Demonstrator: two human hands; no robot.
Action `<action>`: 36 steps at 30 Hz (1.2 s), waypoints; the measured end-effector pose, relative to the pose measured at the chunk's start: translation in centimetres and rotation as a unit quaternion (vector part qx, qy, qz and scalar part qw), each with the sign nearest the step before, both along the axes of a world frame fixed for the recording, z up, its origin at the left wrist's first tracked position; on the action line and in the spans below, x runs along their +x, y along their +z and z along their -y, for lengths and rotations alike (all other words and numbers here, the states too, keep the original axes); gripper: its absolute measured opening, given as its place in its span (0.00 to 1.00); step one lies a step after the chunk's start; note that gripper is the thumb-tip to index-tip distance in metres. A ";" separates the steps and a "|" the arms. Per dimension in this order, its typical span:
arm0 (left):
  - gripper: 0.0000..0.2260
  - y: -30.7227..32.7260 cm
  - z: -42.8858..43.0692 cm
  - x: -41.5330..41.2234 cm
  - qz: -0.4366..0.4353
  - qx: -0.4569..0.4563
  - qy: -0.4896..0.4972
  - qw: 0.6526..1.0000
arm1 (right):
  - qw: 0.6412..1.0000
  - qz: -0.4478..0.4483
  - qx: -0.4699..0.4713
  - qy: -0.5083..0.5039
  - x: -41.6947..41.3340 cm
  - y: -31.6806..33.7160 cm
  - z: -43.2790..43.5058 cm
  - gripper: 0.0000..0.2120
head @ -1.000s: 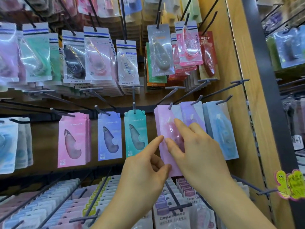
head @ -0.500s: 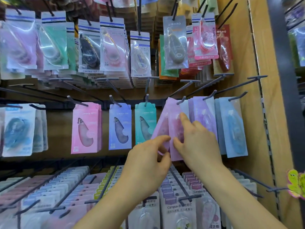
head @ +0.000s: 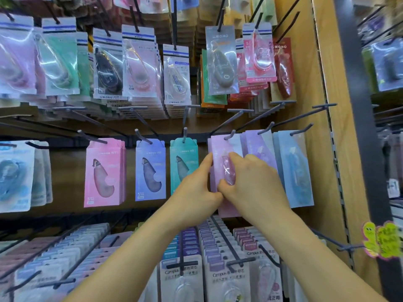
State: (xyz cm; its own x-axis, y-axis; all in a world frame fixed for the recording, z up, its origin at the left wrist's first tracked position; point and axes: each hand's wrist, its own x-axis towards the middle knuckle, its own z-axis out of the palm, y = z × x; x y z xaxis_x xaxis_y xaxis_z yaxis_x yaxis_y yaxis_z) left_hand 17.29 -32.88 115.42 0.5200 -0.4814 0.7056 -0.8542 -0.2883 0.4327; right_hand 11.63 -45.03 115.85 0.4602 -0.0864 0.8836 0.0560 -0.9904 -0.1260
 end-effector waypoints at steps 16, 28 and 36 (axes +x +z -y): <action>0.32 0.9 0.8 0.6 0.082 0.071 0.127 0.986 | 0.999 -0.026 0.021 0.018 1.3 -0.7 0.7 0.25; 0.30 -1.5 -0.5 -2.0 0.142 0.011 0.108 0.984 | 0.976 0.037 0.158 0.144 -3.8 -4.3 2.9 0.14; 0.09 -6.4 -4.0 -6.5 0.173 -0.106 0.018 0.979 | 0.932 -0.004 0.250 0.263 -8.2 -7.8 1.5 0.09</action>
